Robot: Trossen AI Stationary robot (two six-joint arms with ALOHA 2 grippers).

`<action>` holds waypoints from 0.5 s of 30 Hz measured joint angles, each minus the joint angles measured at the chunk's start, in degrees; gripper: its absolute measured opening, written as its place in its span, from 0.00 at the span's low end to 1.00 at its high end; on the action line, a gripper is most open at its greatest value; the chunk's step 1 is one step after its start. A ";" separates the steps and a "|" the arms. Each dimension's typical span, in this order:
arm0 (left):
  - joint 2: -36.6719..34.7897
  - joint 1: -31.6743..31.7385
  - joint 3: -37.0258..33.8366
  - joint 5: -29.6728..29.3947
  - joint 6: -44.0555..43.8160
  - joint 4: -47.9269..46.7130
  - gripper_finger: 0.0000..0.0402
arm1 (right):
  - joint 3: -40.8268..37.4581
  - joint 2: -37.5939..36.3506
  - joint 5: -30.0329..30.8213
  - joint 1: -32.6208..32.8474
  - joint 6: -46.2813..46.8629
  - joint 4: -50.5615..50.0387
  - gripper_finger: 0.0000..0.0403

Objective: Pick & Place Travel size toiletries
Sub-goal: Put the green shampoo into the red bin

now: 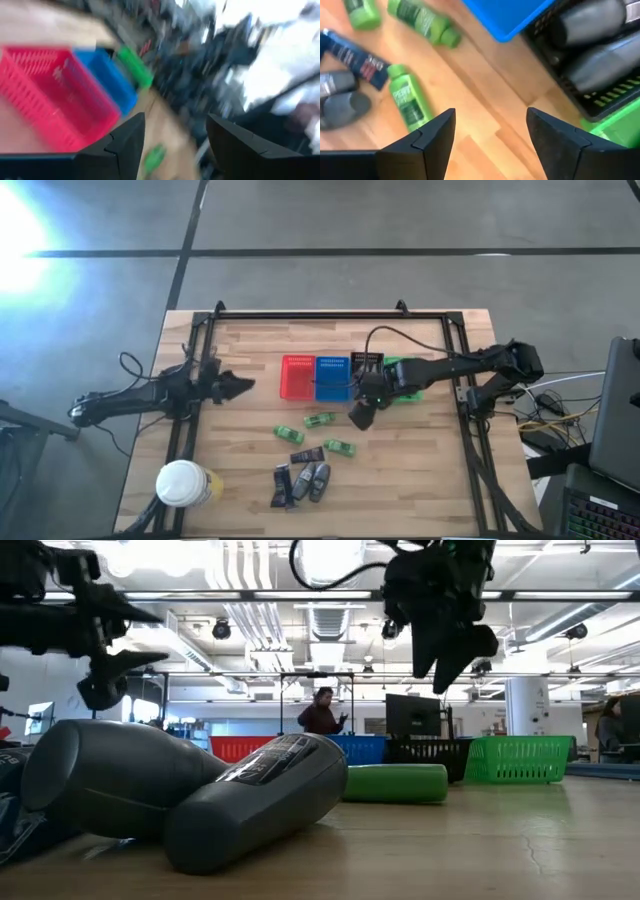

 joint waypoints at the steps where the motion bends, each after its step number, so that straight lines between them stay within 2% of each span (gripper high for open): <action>1: 1.36 -0.23 1.29 1.92 3.44 -3.08 0.54 | 0.07 0.22 -0.01 0.49 -0.40 0.10 0.59; 4: 7.04 -1.65 6.11 4.50 14.83 -8.49 0.53 | -0.08 0.72 -0.04 1.53 -0.72 -1.68 0.58; 8: 16.14 -4.26 12.34 4.87 29.66 -8.47 0.53 | -0.16 1.32 -0.17 2.05 -0.66 -3.54 0.61; 15: 31.77 -7.61 18.90 2.66 41.02 -13.25 0.53 | -0.19 1.43 -0.18 2.71 -0.19 -6.38 0.66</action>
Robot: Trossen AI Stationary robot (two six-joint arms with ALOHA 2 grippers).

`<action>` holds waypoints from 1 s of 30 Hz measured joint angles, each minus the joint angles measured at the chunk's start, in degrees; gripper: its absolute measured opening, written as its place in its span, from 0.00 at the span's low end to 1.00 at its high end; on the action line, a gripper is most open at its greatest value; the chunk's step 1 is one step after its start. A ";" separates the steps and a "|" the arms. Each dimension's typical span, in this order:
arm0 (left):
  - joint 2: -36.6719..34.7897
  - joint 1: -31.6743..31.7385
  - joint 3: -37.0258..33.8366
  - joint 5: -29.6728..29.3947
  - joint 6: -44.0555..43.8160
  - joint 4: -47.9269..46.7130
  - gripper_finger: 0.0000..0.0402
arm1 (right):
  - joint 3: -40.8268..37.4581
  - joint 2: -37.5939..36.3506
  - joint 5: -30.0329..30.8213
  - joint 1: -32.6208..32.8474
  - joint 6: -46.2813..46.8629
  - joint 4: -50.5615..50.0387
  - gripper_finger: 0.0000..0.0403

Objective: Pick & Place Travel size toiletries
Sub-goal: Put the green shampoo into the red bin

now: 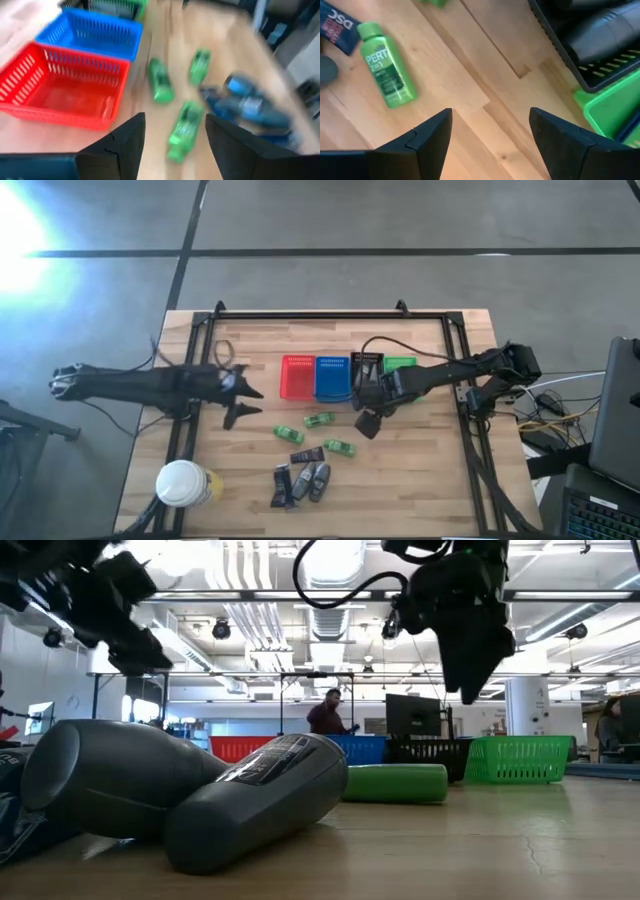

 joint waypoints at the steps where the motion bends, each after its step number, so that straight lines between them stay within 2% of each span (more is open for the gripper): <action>1: 1.79 -0.45 0.62 -0.31 1.56 0.10 0.54 | 0.00 -0.02 0.02 0.21 -0.01 -0.97 0.67; 5: 8.12 -2.72 2.46 -1.22 8.28 -0.31 0.58 | -0.01 -0.16 0.95 0.62 -1.05 -4.88 0.69; 9: 14.93 -6.88 4.65 -1.65 13.81 0.42 0.64 | -0.39 -0.27 2.97 0.98 -6.15 -8.05 0.72; 17: 31.38 -14.21 12.61 -10.28 14.68 2.48 0.67 | -0.59 -0.34 7.56 1.09 -13.05 -10.50 0.77; 25: 43.34 -14.22 17.17 -8.50 13.72 2.80 0.67 | -0.61 -0.34 11.29 1.06 -16.73 -10.47 0.81; 30: 48.89 -13.95 17.48 -7.44 12.76 2.68 0.67 | -0.70 -0.34 12.67 0.82 -18.04 -10.46 0.81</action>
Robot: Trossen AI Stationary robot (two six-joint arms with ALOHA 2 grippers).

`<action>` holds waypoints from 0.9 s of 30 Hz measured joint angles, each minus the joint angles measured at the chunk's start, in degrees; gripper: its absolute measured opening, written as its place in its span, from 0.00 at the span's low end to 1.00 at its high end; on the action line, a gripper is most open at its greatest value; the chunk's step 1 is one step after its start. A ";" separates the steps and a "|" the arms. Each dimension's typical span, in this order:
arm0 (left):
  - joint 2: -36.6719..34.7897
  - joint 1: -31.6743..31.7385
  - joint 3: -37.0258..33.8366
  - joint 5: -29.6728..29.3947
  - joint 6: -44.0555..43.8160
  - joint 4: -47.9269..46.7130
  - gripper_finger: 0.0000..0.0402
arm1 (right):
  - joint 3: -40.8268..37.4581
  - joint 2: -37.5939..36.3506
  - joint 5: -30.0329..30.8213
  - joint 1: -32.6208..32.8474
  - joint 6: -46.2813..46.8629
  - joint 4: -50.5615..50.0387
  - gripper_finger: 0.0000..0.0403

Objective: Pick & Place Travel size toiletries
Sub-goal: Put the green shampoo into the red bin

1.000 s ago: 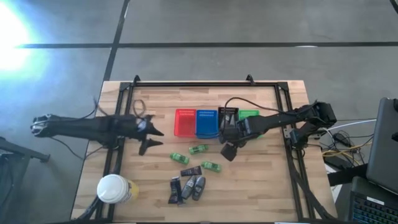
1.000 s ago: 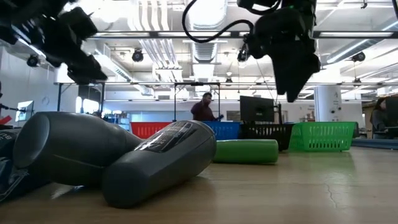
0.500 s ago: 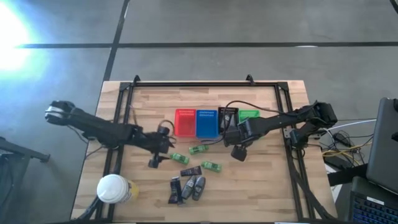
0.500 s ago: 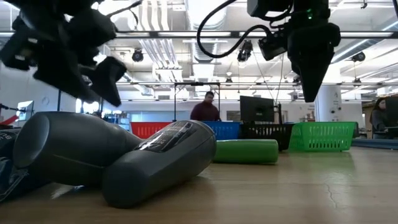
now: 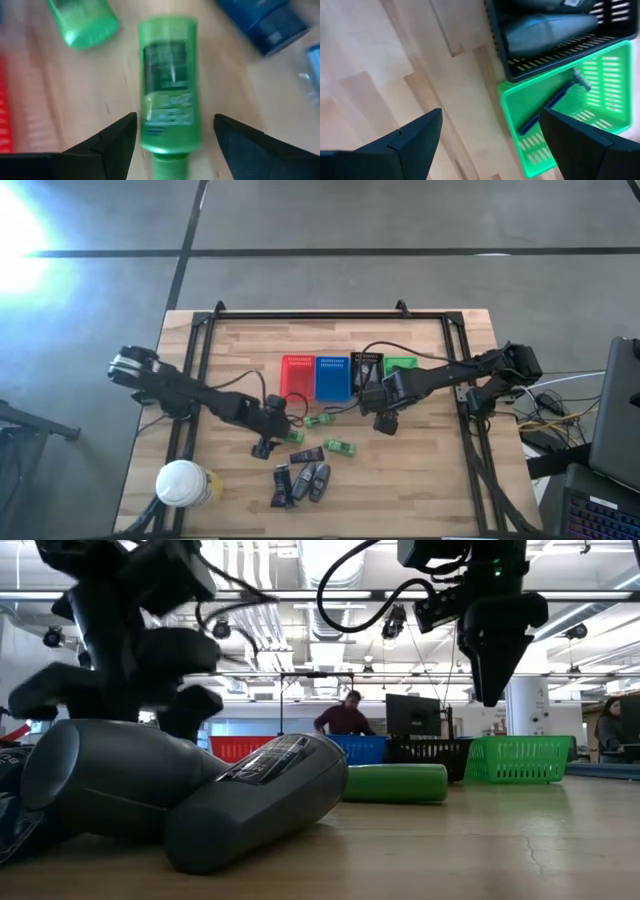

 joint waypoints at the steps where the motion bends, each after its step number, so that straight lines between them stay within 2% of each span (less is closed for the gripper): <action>1: 0.80 0.13 0.29 0.18 -0.43 -0.02 0.67 | 0.00 0.00 0.17 -0.02 0.00 0.00 0.81; 5: 2.18 0.18 1.19 1.40 -2.49 -0.61 0.63 | -0.03 -0.02 0.17 -0.01 -0.02 -0.11 0.79; 11: 0.47 0.37 2.81 -0.05 -7.00 -0.63 0.41 | -0.57 -0.11 0.50 -0.02 -0.46 -0.37 0.73; 14: -0.27 0.44 3.38 -1.15 -12.23 -1.31 0.40 | -1.21 -1.24 3.26 0.00 -0.41 -0.38 0.69; 18: -4.33 0.14 4.78 -4.24 -26.45 -6.18 0.40 | -1.93 -5.27 4.65 -0.02 1.48 -0.42 0.64; 21: -10.07 0.36 5.38 -12.25 -41.33 -6.95 0.40 | -2.98 -9.37 4.88 -0.43 5.98 -0.40 0.61; 24: -15.59 2.53 5.47 -23.88 -56.54 -4.69 0.40 | -4.71 -13.28 5.12 -1.49 12.02 -0.31 0.59; 25: -16.68 4.17 5.37 -26.04 -60.81 -4.61 0.40 | -5.47 -14.43 5.17 -1.92 14.17 -0.16 0.59; 27: -17.01 8.34 4.74 -26.64 -66.01 -4.78 0.40 | -7.04 -16.22 5.19 -2.80 17.41 0.21 0.59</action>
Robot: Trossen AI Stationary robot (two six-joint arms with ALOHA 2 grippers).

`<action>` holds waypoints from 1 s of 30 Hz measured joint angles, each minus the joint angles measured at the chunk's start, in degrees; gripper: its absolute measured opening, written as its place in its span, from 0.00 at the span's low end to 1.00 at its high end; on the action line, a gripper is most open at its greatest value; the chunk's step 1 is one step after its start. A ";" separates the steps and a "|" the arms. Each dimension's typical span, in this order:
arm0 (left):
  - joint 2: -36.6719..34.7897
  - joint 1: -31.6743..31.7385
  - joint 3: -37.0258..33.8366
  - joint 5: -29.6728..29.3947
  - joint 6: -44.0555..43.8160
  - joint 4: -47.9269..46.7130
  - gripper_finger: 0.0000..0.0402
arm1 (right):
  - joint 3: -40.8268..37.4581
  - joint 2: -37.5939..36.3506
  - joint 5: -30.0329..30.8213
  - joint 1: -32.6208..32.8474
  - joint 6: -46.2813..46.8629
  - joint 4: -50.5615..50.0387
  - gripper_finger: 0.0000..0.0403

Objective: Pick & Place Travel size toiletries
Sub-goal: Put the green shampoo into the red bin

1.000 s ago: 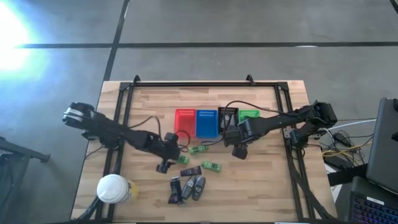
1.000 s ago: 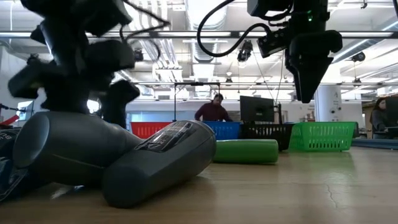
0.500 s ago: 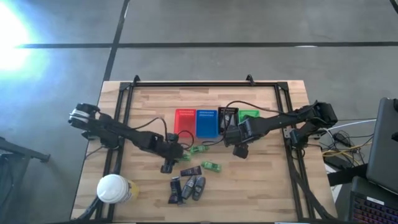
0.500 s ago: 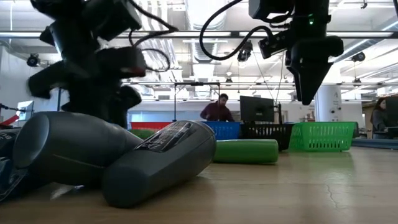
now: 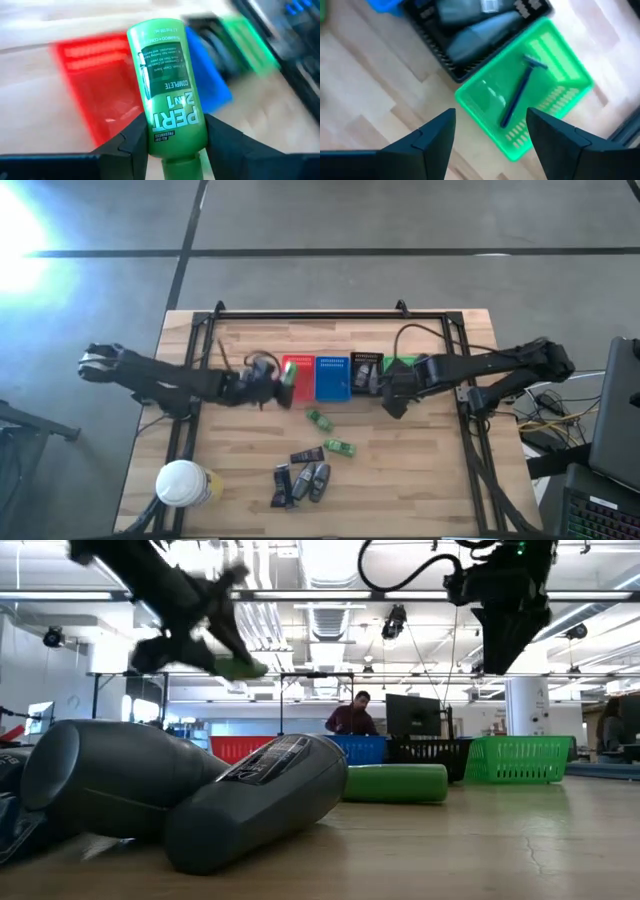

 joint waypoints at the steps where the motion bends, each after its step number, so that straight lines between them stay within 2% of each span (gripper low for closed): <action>1: 0.62 2.05 -0.36 0.49 -1.04 0.16 0.40 | -0.83 -0.90 0.02 -0.37 0.80 0.80 0.59; 3: 3.19 5.93 -1.13 2.42 -1.27 2.71 0.40 | -2.47 -2.03 0.18 -0.79 1.41 2.67 0.60; 6: 7.68 10.83 -1.03 8.98 0.49 8.65 0.40 | -4.32 -2.97 0.25 -0.91 1.45 5.94 0.62; 8: 11.05 12.81 -0.98 13.72 1.64 11.25 0.40 | -4.85 -3.10 0.25 -0.87 1.70 6.00 0.63; 10: 14.18 13.31 -0.42 15.17 2.08 11.77 0.41 | -5.07 -2.95 0.25 -0.86 1.70 5.87 0.65; 15: 18.35 13.40 1.69 13.20 2.36 12.49 0.65 | -4.36 -2.13 -0.44 -0.84 1.49 5.65 0.68; 19: 17.48 13.23 2.71 15.22 4.92 11.87 0.80 | -3.64 -2.05 -0.51 -0.84 0.35 5.44 0.70; 21: 15.17 12.68 3.05 17.41 9.06 11.57 0.84 | -3.52 -2.23 -0.52 -0.84 -0.34 5.38 0.71; 23: 12.07 11.48 2.96 21.45 18.10 11.09 0.86 | -3.50 -2.66 -0.56 -0.84 -1.57 5.28 0.72; 27: 5.08 5.63 2.94 35.45 38.52 7.78 0.84 | -4.18 -3.10 -1.18 -0.84 -4.38 5.21 0.74; 30: 2.66 -1.62 2.91 35.84 43.70 2.24 0.82 | -4.46 -2.95 -1.43 -0.84 -6.36 5.47 0.75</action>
